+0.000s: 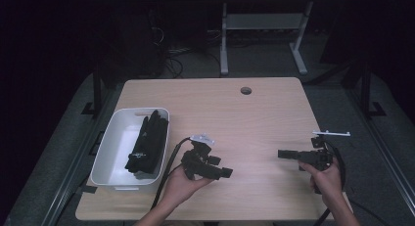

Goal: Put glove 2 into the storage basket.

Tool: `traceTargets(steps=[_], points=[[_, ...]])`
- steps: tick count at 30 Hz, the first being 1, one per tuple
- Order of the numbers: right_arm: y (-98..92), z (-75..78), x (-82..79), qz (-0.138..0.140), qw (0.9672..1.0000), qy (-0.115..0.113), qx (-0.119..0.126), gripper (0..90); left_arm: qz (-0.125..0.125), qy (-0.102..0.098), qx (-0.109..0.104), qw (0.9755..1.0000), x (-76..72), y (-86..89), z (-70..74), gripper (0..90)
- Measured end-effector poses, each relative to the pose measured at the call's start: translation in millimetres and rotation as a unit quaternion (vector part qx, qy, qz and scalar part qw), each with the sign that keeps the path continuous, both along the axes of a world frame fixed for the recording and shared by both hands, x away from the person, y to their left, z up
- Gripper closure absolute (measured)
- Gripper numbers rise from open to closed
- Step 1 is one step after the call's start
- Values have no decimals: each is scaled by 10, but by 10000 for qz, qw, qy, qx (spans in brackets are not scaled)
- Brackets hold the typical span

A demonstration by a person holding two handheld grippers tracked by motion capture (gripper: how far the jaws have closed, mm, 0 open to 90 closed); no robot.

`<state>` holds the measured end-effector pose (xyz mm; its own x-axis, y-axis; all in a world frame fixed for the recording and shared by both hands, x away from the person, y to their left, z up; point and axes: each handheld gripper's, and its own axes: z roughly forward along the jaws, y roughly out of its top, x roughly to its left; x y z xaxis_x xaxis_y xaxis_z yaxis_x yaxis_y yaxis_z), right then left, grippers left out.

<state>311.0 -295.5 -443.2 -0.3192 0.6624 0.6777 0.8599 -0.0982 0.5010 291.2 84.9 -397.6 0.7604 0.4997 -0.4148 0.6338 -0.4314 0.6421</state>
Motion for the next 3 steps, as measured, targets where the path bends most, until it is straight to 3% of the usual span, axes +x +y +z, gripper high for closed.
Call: traceTargets(steps=[3], points=[[1, 12, -11, 9, 10000, -20, 33, 421, -19, -19, -22, 10000, -8, -12, -2, 314]])
